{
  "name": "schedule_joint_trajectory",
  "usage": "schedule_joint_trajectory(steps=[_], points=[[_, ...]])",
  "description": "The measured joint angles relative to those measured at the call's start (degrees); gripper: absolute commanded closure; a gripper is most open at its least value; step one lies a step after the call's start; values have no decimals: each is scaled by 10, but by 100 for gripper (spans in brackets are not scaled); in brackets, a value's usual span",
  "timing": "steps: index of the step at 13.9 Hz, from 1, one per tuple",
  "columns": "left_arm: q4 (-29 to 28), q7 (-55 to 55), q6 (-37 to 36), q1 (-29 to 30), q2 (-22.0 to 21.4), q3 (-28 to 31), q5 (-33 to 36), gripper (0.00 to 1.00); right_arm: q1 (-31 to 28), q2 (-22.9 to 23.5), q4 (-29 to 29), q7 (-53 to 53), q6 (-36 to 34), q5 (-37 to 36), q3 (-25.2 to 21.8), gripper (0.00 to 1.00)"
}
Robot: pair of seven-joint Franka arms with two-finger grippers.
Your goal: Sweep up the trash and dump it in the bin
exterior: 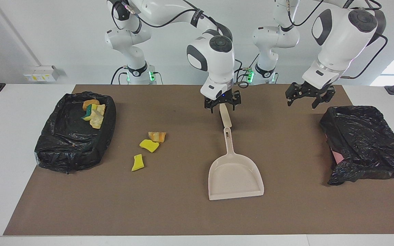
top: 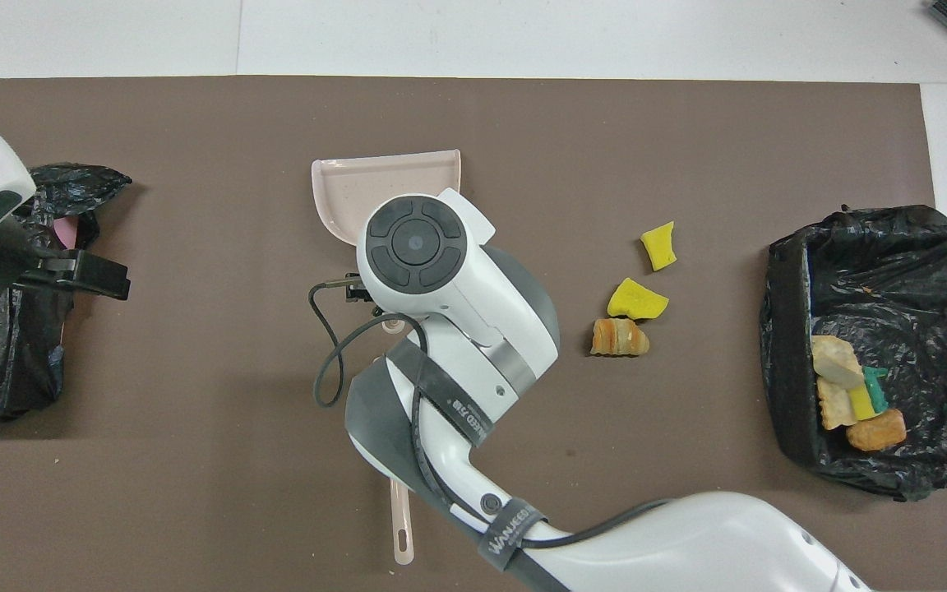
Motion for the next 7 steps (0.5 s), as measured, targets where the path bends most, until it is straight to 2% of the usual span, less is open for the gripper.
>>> schedule_joint_trajectory(steps=[4, 7], points=[[-28, -79, 67, -49, 21, -1, 0, 0, 66, -102, -201, 1, 105, 24, 2, 0], [-30, -145, 121, -86, 56, -3, 0, 0, 111, -128, -278, 1, 152, 25, 3, 0]])
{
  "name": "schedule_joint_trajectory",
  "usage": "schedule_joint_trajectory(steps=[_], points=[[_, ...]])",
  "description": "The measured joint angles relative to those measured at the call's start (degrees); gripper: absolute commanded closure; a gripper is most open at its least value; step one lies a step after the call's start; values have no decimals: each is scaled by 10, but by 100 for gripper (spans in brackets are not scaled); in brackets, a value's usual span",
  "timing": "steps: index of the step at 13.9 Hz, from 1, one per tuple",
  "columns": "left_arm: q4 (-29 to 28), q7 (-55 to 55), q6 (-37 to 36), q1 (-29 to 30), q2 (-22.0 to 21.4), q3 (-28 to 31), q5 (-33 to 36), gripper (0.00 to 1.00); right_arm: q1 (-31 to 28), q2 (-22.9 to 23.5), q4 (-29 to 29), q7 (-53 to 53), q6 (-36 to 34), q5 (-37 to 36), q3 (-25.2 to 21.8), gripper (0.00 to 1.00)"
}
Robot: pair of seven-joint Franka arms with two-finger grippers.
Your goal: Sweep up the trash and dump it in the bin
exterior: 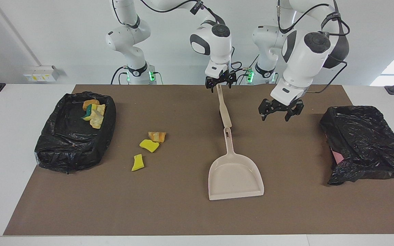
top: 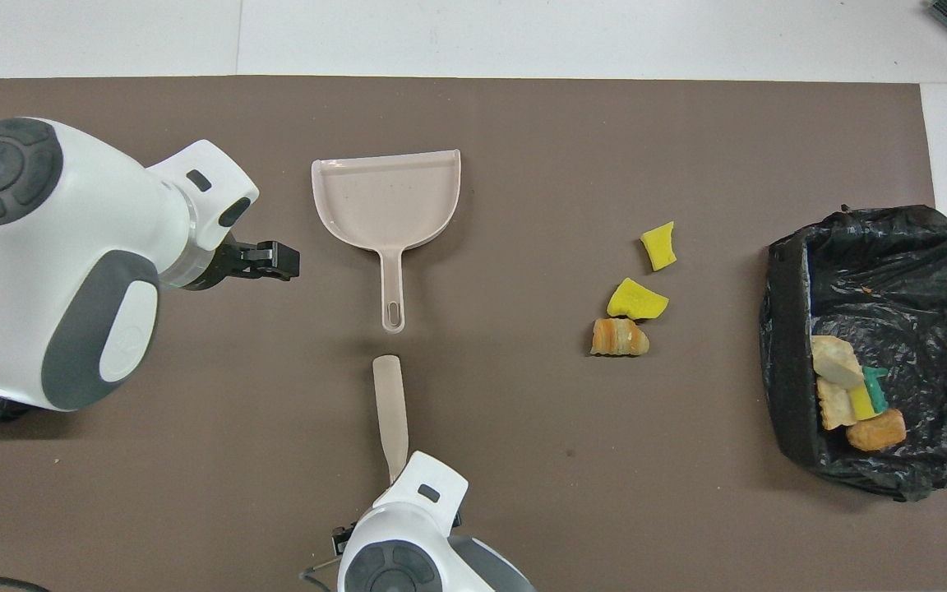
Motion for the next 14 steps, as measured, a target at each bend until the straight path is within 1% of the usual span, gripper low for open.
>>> schedule_joint_trajectory(steps=[3, 5, 8, 9, 11, 13, 14], points=[[0, -66, 66, -32, 40, 0, 2, 0, 12, 0, -41, 0, 48, 0, 0, 0], [1, -94, 99, -51, 66, 0, 9, 0, 12, 5, -47, -5, 65, -1, -1, 0], [2, -124, 122, -73, 83, 0, 12, 0, 11, 13, -47, -32, 88, -2, -4, 0], [3, -133, 128, -78, 85, 0, 13, 0, 11, 15, -47, -36, 95, -2, -5, 15], [3, -142, 139, -90, 92, -1, 15, 0, 11, 18, -47, -47, 100, -4, -5, 59], [3, -147, 152, -99, 108, -1, 15, 0, 9, 21, -47, -67, 101, -4, -7, 91], [3, -147, 156, -101, 113, 0, 15, 0, 8, 21, -47, -73, 101, -4, -8, 100]])
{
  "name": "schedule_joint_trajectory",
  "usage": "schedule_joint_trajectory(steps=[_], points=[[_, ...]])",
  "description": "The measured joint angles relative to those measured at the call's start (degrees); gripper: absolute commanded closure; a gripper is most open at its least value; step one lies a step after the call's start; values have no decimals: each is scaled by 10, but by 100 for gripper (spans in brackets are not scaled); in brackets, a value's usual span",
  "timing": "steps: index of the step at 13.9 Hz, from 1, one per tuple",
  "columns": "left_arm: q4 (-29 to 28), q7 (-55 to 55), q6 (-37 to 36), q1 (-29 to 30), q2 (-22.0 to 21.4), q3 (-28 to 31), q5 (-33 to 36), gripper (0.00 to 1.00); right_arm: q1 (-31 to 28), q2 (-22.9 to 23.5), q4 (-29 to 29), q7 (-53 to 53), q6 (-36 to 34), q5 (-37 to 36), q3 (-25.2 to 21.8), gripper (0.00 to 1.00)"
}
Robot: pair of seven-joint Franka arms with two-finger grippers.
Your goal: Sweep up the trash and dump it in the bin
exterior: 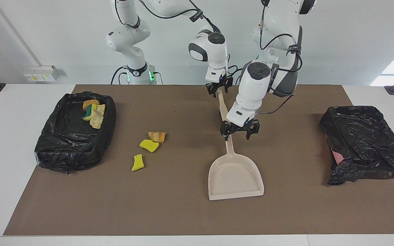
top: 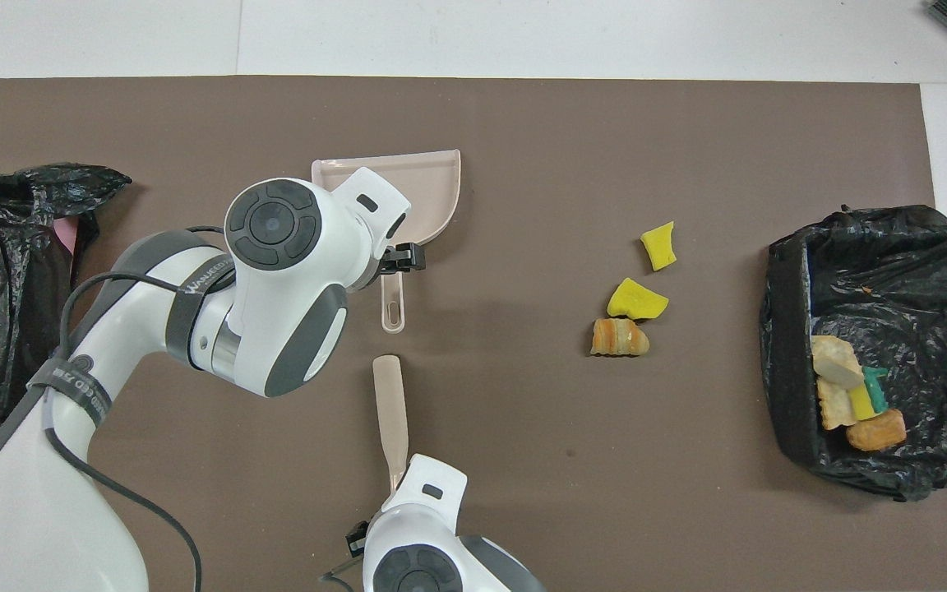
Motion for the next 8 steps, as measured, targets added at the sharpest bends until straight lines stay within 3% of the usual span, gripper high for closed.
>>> schedule_joint_trajectory(steps=[8], points=[[0, -24, 11, -15, 22, 0, 1, 3, -31, 1, 2, -9, -20, -49, -3, 100]])
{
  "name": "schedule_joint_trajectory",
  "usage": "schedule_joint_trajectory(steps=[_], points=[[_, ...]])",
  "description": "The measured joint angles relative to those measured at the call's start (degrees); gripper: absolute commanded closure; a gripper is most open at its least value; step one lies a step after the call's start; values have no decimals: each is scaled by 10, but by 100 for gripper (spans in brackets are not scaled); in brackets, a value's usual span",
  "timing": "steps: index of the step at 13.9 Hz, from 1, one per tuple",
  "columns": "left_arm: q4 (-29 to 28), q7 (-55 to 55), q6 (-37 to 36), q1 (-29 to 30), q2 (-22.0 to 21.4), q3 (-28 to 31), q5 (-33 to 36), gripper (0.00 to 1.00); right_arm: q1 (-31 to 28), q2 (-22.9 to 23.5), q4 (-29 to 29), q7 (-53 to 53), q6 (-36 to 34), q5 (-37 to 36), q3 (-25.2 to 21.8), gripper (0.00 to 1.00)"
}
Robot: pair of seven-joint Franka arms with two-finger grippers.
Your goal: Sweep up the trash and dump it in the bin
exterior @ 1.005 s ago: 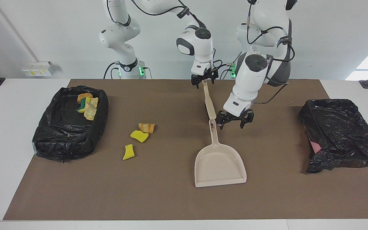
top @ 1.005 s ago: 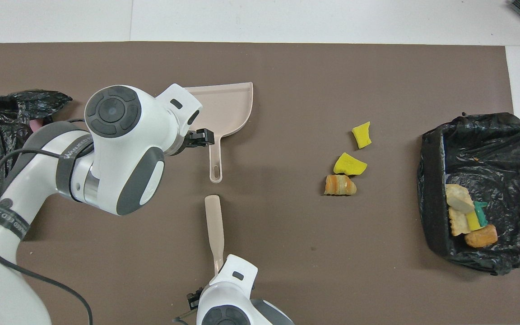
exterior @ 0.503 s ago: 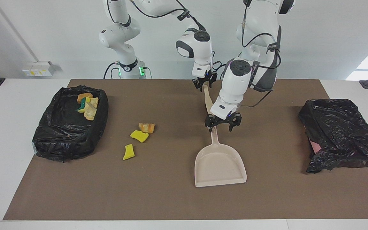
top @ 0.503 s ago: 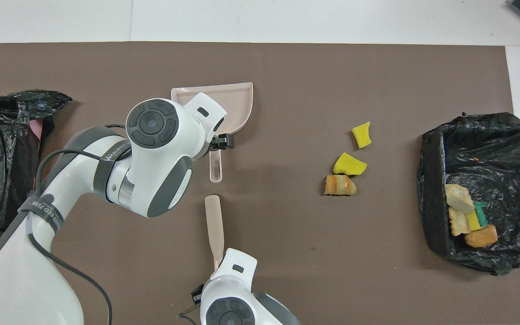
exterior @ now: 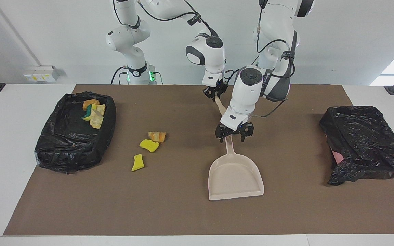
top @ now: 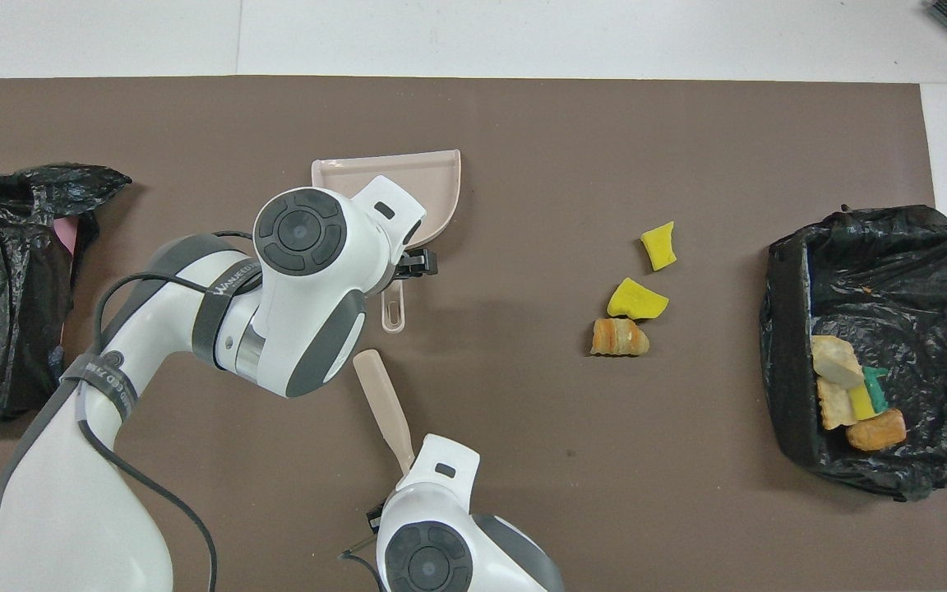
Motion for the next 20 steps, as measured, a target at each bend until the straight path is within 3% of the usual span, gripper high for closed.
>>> schedule_joint_trajectory(steps=[2, 5, 6, 11, 12, 13, 14, 20], points=[[0, -7, 5, -10, 12, 0, 2, 20, -18, -17, 3, 0, -41, -5, 0, 100], [0, -10, 7, -13, 18, 0, 3, 38, -65, -72, 6, -27, -140, -7, -1, 100], [-1, -10, 7, -13, 18, 0, 3, 52, -84, -93, 7, -39, -171, -7, -2, 100], [-8, -10, 6, -13, 18, 2, 5, 54, -209, -157, 5, -81, -276, -18, -4, 100], [-9, -10, 6, -13, 18, 3, 5, 61, -237, -157, 4, -81, -277, -40, -4, 100], [-10, -10, 6, -13, 18, 3, 5, 91, -269, -154, 3, -83, -277, -64, -5, 100], [-10, -10, 6, -13, 18, 3, 5, 100, -301, -149, 2, -95, -276, -82, -5, 100], [-8, 8, 3, -8, 15, 10, 35, 100, -426, -119, 0, -178, -210, -167, -5, 100]])
